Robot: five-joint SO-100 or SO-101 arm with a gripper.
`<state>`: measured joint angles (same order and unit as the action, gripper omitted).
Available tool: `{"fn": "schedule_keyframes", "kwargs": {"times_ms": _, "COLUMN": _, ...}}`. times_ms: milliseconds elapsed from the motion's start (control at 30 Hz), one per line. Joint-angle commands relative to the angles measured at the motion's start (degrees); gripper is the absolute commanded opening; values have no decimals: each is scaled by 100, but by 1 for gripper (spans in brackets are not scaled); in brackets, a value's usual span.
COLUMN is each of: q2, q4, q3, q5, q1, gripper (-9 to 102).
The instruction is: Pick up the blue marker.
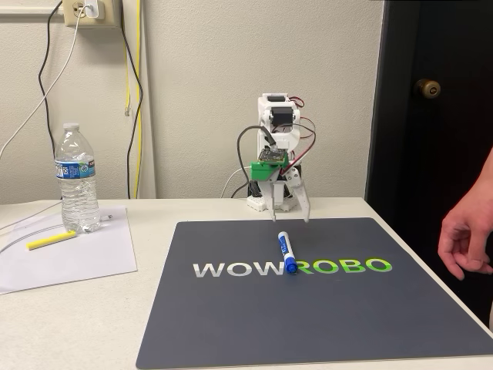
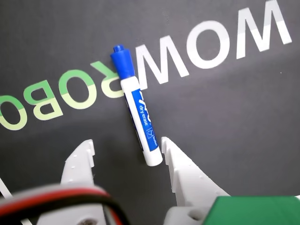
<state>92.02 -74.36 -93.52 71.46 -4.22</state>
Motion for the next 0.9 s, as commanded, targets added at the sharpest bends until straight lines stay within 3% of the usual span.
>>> {"fn": "schedule_keyframes", "kwargs": {"times_ms": 0, "q2": -88, "q4": -18, "q3": 439, "q5": 88, "q1": 0, "gripper": 40}}
{"fn": "schedule_keyframes", "kwargs": {"times_ms": 333, "q2": -773, "q4": -237, "q3": 1143, "q5": 466, "q1": 79, "gripper": 53}}
{"fn": "schedule_keyframes", "kwargs": {"times_ms": 867, "q2": -1652, "q4": 246, "q3": 1143, "q5": 1011, "q1": 404, "gripper": 53}}
